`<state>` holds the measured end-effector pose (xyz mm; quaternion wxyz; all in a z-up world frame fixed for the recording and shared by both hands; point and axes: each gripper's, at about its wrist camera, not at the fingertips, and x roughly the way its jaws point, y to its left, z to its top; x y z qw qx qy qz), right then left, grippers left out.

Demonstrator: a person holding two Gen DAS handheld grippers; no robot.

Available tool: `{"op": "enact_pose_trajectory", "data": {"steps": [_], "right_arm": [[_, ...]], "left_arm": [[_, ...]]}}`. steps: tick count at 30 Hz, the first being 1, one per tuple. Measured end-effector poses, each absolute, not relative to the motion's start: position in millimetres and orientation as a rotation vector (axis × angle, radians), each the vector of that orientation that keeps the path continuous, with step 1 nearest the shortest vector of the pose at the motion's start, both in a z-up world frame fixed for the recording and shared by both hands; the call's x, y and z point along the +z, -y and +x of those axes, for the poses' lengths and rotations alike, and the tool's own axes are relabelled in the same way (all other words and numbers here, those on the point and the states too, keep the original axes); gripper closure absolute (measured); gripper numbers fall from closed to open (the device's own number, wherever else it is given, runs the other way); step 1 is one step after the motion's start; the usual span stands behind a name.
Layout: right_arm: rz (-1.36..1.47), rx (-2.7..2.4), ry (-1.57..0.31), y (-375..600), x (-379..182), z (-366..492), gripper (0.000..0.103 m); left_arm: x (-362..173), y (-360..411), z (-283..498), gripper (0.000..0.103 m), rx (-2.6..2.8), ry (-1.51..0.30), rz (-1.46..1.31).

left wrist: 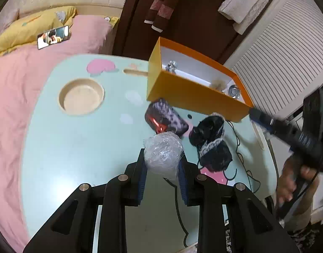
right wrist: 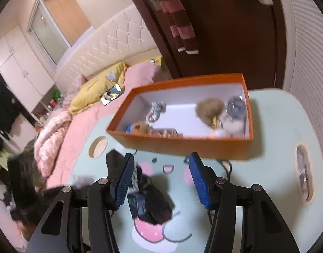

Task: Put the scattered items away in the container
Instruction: 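Place the plastic bag on the table while the right tool reaches into the box, then grasp the bead figurine with the right tool and set it on the table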

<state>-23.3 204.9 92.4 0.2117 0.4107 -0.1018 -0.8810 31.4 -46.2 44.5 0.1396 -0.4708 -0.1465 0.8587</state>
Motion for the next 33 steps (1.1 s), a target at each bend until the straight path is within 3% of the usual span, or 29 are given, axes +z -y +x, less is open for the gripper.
{"op": "enact_pose_trajectory", "data": {"steps": [13, 16, 18, 20, 26, 28, 30, 33], "right_arm": [[1.407, -2.287, 0.237, -133, 86, -153, 0.054], [1.487, -2.269, 0.172, -117, 74, -180, 0.052], [1.553, -2.243, 0.186, -112, 61, -195, 0.052], [1.589, -2.237, 0.214, -107, 51, -204, 0.052], [1.653, -2.257, 0.157, -91, 35, -221, 0.052], [1.655, -2.269, 0.126, -89, 29, -222, 0.057], [1.638, -2.304, 0.061, -88, 29, -222, 0.079], [1.613, -2.280, 0.055, -89, 27, -222, 0.086]], "left_arm": [[16, 35, 38, 0.074, 2.541, 0.399, -1.247], [16, 33, 41, 0.064, 2.537, 0.398, -1.197], [16, 33, 45, 0.038, 2.541, 0.426, -1.156], [17, 34, 48, 0.026, 2.549, 0.448, -1.126], [15, 35, 50, 0.024, 2.550, 0.441, -1.093], [15, 35, 50, 0.024, 2.551, 0.433, -1.091], [14, 36, 51, 0.024, 2.549, 0.445, -1.089], [15, 38, 52, 0.024, 2.540, 0.473, -1.080]]}}
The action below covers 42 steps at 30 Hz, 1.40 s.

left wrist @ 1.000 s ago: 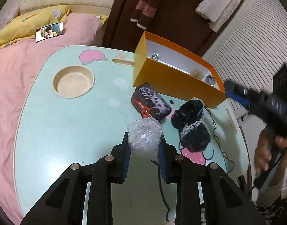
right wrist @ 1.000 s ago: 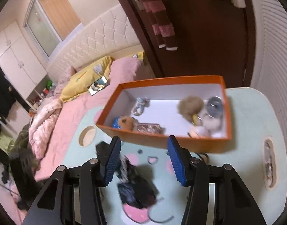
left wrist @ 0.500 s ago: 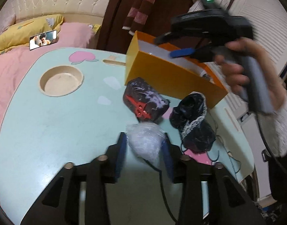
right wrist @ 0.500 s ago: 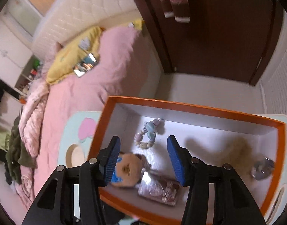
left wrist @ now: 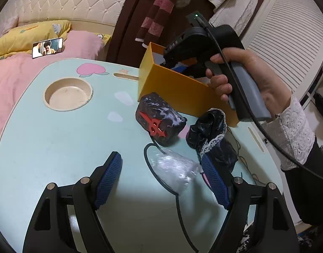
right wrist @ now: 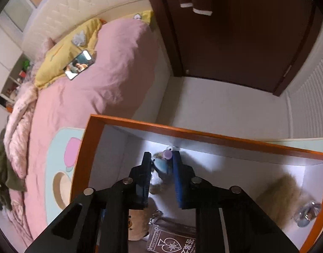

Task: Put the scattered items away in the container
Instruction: 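Grasp the bead figurine with the right tool and set it on the table, then reach the left tool into the box and grasp the beige fluffy pompom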

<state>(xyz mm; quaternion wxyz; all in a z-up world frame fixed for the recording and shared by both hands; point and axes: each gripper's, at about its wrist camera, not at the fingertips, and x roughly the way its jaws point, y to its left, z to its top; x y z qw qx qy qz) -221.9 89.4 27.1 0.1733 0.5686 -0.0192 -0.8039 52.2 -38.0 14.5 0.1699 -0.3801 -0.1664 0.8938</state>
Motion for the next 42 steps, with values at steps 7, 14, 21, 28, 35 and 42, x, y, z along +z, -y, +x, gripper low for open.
{"op": "enact_pose_trajectory", "data": {"steps": [7, 14, 21, 28, 35, 42], "right_arm": [[1.455, -2.297, 0.121, -102, 58, -200, 0.087], [1.224, -2.283, 0.153, -138, 126, -134, 0.087], [1.200, -2.247, 0.104, -172, 122, -74, 0.087], [1.291, -2.227, 0.130, -191, 68, -41, 0.087], [1.282, -2.279, 0.154, -200, 34, -31, 0.084], [1.104, -2.371, 0.207, -221, 43, -19, 0.044]], "left_arm": [[15, 35, 53, 0.024, 2.541, 0.485, -1.079], [17, 30, 53, 0.024, 2.558, 0.456, -1.092], [16, 30, 52, 0.024, 2.551, 0.472, -1.085], [17, 25, 49, 0.024, 2.555, 0.410, -1.106], [30, 23, 39, 0.024, 2.510, 0.364, -1.149], [98, -9, -6, 0.024, 2.490, 0.143, -1.048]]}}
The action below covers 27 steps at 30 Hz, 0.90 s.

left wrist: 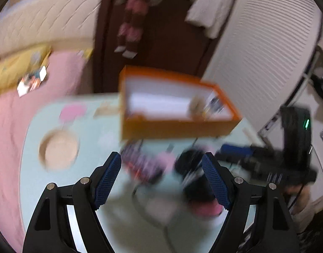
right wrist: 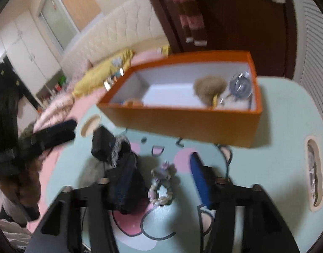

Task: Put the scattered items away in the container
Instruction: 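Reach the left tool into the box and grasp the beige fluffy pompom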

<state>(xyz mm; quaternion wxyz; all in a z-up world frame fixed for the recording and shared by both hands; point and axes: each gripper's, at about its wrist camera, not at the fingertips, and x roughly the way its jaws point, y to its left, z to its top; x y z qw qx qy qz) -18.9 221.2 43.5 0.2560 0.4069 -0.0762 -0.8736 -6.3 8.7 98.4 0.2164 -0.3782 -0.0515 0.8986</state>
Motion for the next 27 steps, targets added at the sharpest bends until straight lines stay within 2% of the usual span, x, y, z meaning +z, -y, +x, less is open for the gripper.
{"op": "enact_pose_trajectory", "data": {"steps": [4, 6, 8, 14, 15, 17, 27], "right_arm": [[1.081, -2.388, 0.230, -234, 51, -20, 0.044], [1.086, -2.382, 0.263, -242, 51, -20, 0.044], [1.094, -2.374, 0.297, -248, 50, -20, 0.044], [1.101, -2.366, 0.373, -264, 51, -21, 0.044], [1.103, -2.360, 0.385, -266, 50, -22, 0.044], [1.109, -2.355, 0.400, -270, 49, -24, 0.044], [1.136, -2.322, 0.450, -275, 42, -27, 0.044]], "left_arm": [[121, -64, -64, 0.025, 2.455, -0.103, -1.116], [119, -89, -90, 0.042, 2.387, -0.175, -1.148], [109, -115, -115, 0.049, 2.310, -0.236, -1.196], [70, -157, -156, 0.052, 2.157, -0.324, -1.348], [65, -160, -158, 0.061, 2.156, -0.337, -1.366], [56, -164, -163, 0.070, 2.154, -0.358, -1.398], [48, -158, -167, 0.078, 2.201, -0.333, -1.398]]}}
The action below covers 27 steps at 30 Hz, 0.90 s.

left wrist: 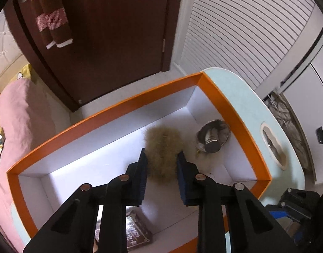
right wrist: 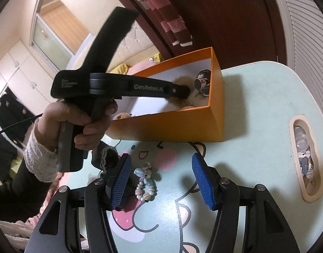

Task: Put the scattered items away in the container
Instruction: 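Reach the left tool into the box and grasp the beige fluffy pompom, then carry the pompom out and lower it onto the table with the left tool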

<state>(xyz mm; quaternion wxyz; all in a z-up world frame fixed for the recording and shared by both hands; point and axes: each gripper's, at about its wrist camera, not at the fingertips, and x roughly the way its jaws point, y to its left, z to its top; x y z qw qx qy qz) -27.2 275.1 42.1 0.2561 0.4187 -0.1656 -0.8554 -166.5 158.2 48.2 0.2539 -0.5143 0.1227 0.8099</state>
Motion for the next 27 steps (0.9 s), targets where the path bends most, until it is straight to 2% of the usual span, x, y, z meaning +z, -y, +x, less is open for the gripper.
{"op": "enact_pose_trajectory", "data": {"steps": [8, 12, 19, 27], "right_arm": [[1.139, -2.345, 0.397, -270, 47, -23, 0.044], [1.137, -2.359, 0.374, -266, 49, -20, 0.044], [1.132, -2.390, 0.311, -258, 53, -20, 0.044], [1.091, -2.421, 0.271, -248, 65, -19, 0.044]], "left_arm": [[116, -111, -120, 0.078, 2.298, -0.138, -1.184], [128, -63, -80, 0.078, 2.375, -0.050, -1.147], [96, 21, -19, 0.078, 2.484, 0.110, -1.284], [49, 45, 20, 0.078, 2.513, 0.194, -1.407]]}}
